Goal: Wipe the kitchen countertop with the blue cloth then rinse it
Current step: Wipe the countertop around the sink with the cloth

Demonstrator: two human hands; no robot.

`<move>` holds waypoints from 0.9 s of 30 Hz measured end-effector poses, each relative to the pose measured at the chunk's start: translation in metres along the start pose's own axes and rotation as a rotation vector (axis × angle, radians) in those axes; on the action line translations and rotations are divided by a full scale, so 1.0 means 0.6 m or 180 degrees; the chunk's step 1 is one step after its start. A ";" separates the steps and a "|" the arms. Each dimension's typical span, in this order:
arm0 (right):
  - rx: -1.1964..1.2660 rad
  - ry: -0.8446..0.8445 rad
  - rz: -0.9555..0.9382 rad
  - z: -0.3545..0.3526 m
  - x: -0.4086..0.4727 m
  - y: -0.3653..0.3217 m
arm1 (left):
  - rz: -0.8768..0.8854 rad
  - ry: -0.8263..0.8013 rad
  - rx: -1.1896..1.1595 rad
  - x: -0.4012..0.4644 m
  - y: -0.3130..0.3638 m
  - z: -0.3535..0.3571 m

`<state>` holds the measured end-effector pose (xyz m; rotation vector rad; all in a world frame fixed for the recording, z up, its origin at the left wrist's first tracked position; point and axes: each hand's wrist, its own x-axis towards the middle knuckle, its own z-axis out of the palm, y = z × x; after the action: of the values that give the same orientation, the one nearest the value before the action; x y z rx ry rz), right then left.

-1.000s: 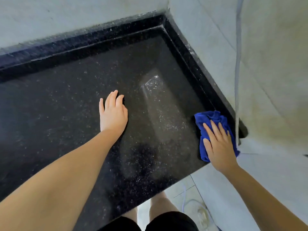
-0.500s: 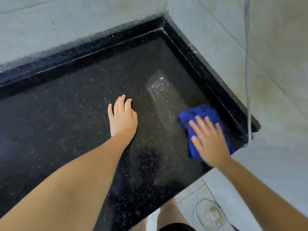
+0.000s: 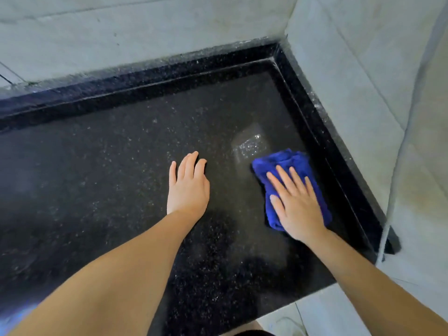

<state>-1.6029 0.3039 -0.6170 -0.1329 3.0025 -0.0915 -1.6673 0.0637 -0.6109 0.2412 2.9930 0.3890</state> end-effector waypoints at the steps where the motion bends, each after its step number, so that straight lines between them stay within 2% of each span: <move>1: 0.0056 0.0048 0.0318 -0.010 0.052 0.024 | -0.0028 -0.0015 0.0010 0.000 0.001 0.000; 3: 0.0241 0.0053 0.0766 -0.025 0.166 0.032 | -0.0089 -0.0034 0.0002 0.001 0.001 0.001; 5: 0.0336 0.0068 0.0808 -0.034 0.244 -0.005 | -0.0064 -0.0027 0.0004 0.001 0.001 0.002; 7: 0.0333 0.0117 0.0346 -0.023 0.251 -0.056 | -0.0146 0.0048 -0.0070 0.003 0.001 0.003; 10: 0.0200 0.0053 -0.0746 -0.004 0.106 -0.106 | -0.0328 0.0107 -0.0355 0.002 0.003 -0.002; 12: 0.0193 -0.0196 -0.1276 -0.003 0.003 -0.081 | -0.0366 0.0137 -0.0435 0.003 0.004 -0.004; 14: 0.0140 -0.0363 -0.1457 -0.013 -0.007 -0.024 | -0.0353 0.0146 -0.0354 0.004 0.004 -0.002; 16: 0.0025 -0.0238 -0.0893 -0.020 0.065 0.015 | -0.0361 0.0146 -0.0270 0.004 0.004 0.000; 19: 0.0316 -0.0114 0.0473 -0.042 0.231 0.008 | -0.0389 0.0134 -0.0211 0.003 0.005 0.004; 21: 0.0432 -0.0122 0.0638 -0.042 0.299 -0.033 | -0.0388 0.0183 -0.0220 0.005 0.003 0.006; 23: 0.0373 -0.0043 0.0115 -0.028 0.284 -0.076 | -0.0387 0.0245 -0.0243 0.007 0.001 0.008; 27: 0.0112 0.0061 -0.1187 -0.002 0.050 -0.085 | -0.0426 0.0297 -0.0454 0.006 0.002 0.008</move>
<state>-1.6286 0.2505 -0.6166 -0.6889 2.9531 -0.1830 -1.6697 0.0668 -0.6152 0.0097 3.0308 0.6114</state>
